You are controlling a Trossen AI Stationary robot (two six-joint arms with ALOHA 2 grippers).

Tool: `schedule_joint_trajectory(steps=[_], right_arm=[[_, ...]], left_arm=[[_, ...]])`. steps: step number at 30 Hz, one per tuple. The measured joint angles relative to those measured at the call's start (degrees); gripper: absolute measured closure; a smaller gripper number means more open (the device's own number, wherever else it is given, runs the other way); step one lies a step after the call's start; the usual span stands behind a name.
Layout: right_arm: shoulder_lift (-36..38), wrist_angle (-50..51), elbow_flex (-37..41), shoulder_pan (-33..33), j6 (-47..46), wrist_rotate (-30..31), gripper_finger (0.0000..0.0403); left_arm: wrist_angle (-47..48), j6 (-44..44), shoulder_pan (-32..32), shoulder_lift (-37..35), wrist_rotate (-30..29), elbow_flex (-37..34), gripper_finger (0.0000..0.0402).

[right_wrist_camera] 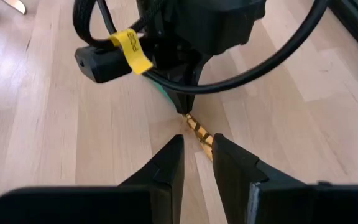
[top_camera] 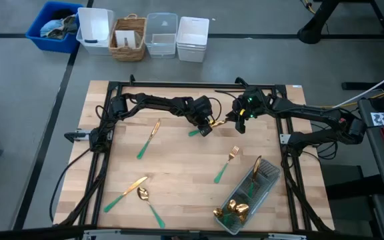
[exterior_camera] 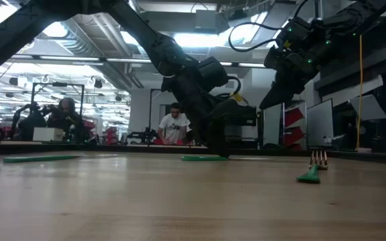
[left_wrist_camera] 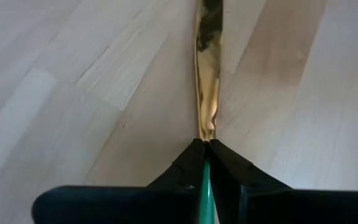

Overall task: Sort silverware
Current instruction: Put the top right table knife into the utensil organizer

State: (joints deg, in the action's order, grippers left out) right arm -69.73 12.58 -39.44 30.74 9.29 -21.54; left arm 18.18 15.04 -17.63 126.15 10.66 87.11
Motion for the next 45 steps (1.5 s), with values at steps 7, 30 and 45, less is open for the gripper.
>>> schedule_joint_trajectory(steps=[7, 30, 45], right_arm=[[0.0, 0.06, 0.0, 0.01, 0.01, -0.04, 0.032], [-0.02, 0.05, 0.0, 0.0, 0.03, -0.09, 0.032], [-0.04, 0.98, 0.0, 0.0, 0.03, -0.11, 0.032]], left_arm=[[-0.2, -9.43, 0.97, -0.02, -0.96, 0.0, 0.0341], [0.74, -18.21, 5.11, -0.09, -13.19, -0.59, 0.037], [0.72, -18.93, 5.27, -0.03, -12.37, -0.66, 0.0298]])
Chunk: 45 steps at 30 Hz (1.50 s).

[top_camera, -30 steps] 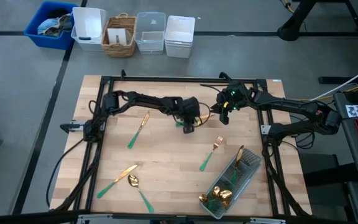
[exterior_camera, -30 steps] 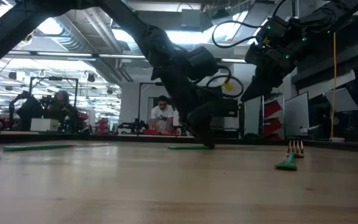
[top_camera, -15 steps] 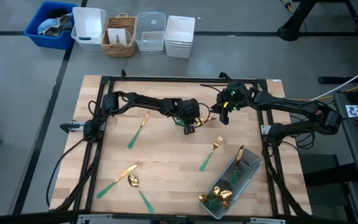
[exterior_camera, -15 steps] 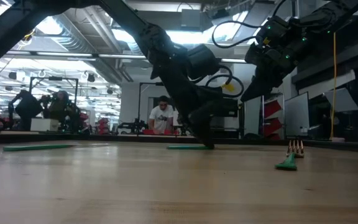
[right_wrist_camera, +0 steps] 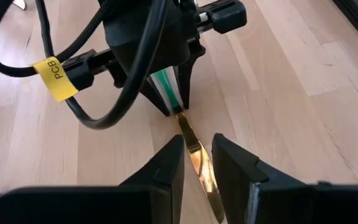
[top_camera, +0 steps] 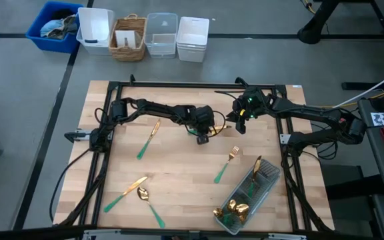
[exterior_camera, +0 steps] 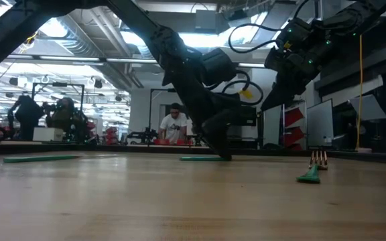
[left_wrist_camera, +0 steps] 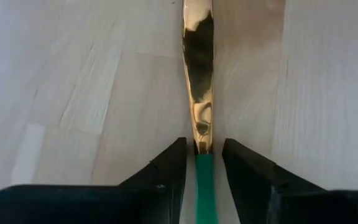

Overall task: Sort silverware
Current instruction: Put the top right table knife into the utensil organizer

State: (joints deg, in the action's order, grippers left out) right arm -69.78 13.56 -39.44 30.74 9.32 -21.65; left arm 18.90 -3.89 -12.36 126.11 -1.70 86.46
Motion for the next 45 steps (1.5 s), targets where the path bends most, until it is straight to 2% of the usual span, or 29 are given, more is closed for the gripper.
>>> schedule_joint_trajectory(steps=[4, 11, 20, 28, 39, 45], right_arm=[[0.0, 0.0, 0.0, 0.02, 0.0, 0.0, 0.032], [0.0, 0.0, 0.0, 0.0, 0.0, 0.0, 0.032], [0.0, 0.04, 0.0, 0.0, 0.0, -0.02, 0.032], [-0.01, 0.37, 0.0, 0.0, 0.0, -0.02, 0.032], [-0.01, 0.35, 0.0, 0.0, -0.01, -0.02, 0.032], [-0.02, 0.33, 0.0, 0.01, 0.0, -0.01, 0.032]], left_arm=[[0.02, -0.29, 0.0, 0.01, 0.05, 0.0, 0.0321], [-0.19, -0.81, 0.33, 0.0, -0.11, -0.01, 0.039], [-1.21, 1.91, 0.37, 0.01, 0.03, -0.02, 0.04], [-1.57, -1.07, 0.31, 0.06, 0.01, -0.07, 0.0377], [-1.05, -2.59, 0.33, 0.16, 0.01, 1.94, 0.0279], [-0.69, -2.55, 0.27, 0.16, 0.0, 2.76, 0.0271]])
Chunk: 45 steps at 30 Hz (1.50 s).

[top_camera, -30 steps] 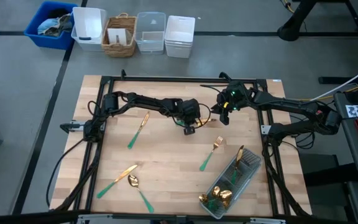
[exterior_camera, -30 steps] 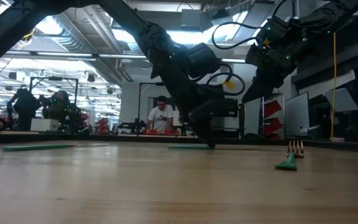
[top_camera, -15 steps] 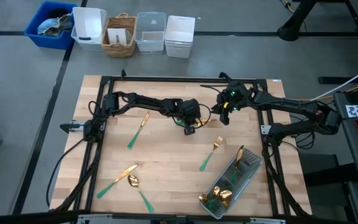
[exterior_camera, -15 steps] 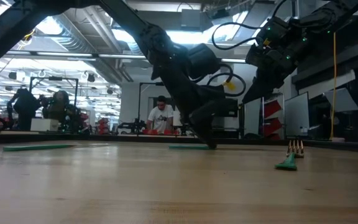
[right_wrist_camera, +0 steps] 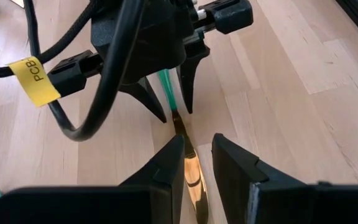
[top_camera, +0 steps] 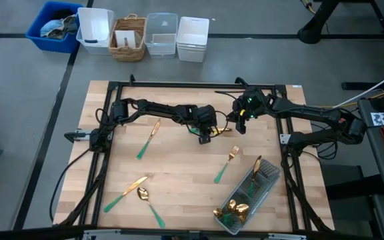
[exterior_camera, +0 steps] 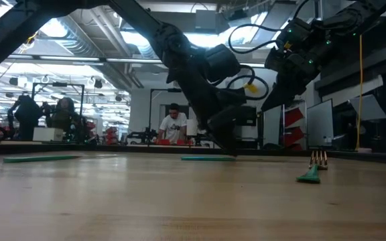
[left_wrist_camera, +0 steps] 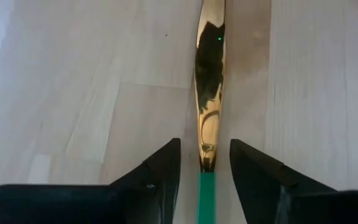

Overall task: Sort silverware
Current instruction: Put the top right table knife into the utensil organizer

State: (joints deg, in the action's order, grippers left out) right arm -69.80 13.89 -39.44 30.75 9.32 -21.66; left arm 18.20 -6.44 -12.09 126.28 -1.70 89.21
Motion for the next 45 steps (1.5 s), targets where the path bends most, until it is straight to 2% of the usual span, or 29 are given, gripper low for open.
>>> schedule_joint_trajectory(steps=[12, 22, 26, 32, 37, 45], right_arm=[[0.02, -0.04, 0.0, -0.01, 0.0, 0.01, 0.032], [0.0, -0.07, 0.0, -0.01, 0.0, 0.01, 0.032], [0.01, -0.08, 0.0, -0.01, 0.0, -0.01, 0.032], [0.0, -0.07, 0.0, -0.01, 0.0, -0.01, 0.032], [0.0, -0.07, 0.0, -0.01, 0.0, -0.01, 0.032], [0.0, -0.03, 0.0, -0.01, 0.0, -0.03, 0.032]], left_arm=[[6.85, 0.18, -0.06, -0.07, 0.01, 0.37, 0.0275], [10.77, 2.75, -0.06, -0.22, 0.05, 0.39, 0.0375], [11.18, 3.0, -0.06, -0.44, -0.04, 0.41, 0.0399], [10.99, 4.98, -0.06, -0.37, -0.02, 0.37, 0.0401], [10.25, 2.67, -0.06, -0.26, -0.02, 0.3, 0.0392], [9.88, -1.49, 0.1, -1.52, -0.03, 1.4, 0.0334]])
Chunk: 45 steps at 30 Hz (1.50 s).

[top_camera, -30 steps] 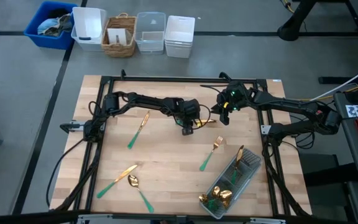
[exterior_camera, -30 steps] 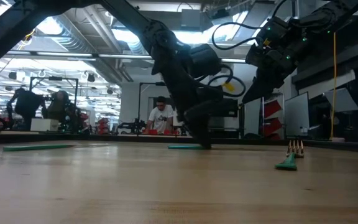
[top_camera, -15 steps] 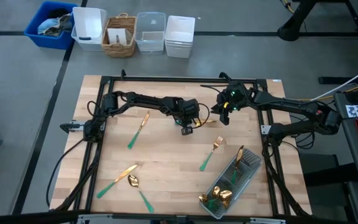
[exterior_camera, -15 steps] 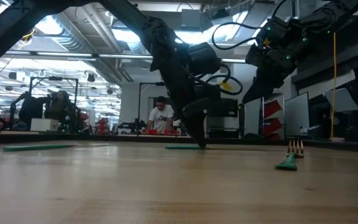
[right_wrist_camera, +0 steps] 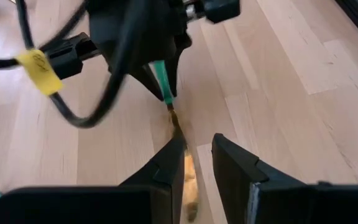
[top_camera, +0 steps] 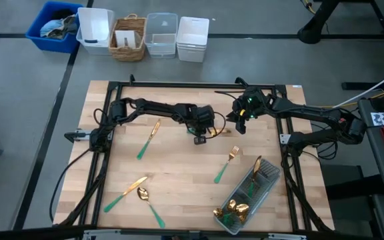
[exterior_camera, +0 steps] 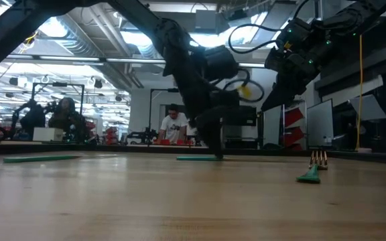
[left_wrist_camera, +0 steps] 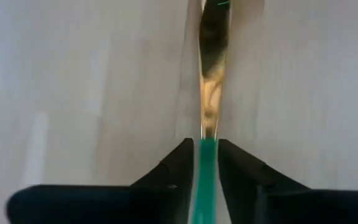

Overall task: Sort silverware
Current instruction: Put the top right table knife into the utensil organizer

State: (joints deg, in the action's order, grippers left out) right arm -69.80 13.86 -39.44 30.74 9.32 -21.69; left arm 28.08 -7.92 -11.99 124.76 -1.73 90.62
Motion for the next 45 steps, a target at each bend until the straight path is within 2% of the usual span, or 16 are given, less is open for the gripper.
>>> schedule_joint_trajectory(steps=[7, 33, 37, 45], right_arm=[[0.0, -0.04, 0.0, 0.0, 0.0, -0.03, 0.032], [0.0, 0.05, 0.0, 0.0, 0.01, 0.06, 0.032], [-0.02, 0.82, 0.0, 0.0, 0.02, 0.11, 0.032], [-0.31, 7.45, -0.02, 0.0, 1.77, 0.72, 0.032]], left_arm=[[-3.4, -0.29, -0.17, -0.2, 0.03, 0.78, 0.0301], [-3.06, 1.95, -0.01, 4.11, 1.63, 0.97, 0.0309], [-1.9, 2.35, 0.1, 5.1, 2.42, 1.02, 0.0324], [-1.89, 7.77, 0.24, 5.15, 2.82, 0.95, 0.0383]])
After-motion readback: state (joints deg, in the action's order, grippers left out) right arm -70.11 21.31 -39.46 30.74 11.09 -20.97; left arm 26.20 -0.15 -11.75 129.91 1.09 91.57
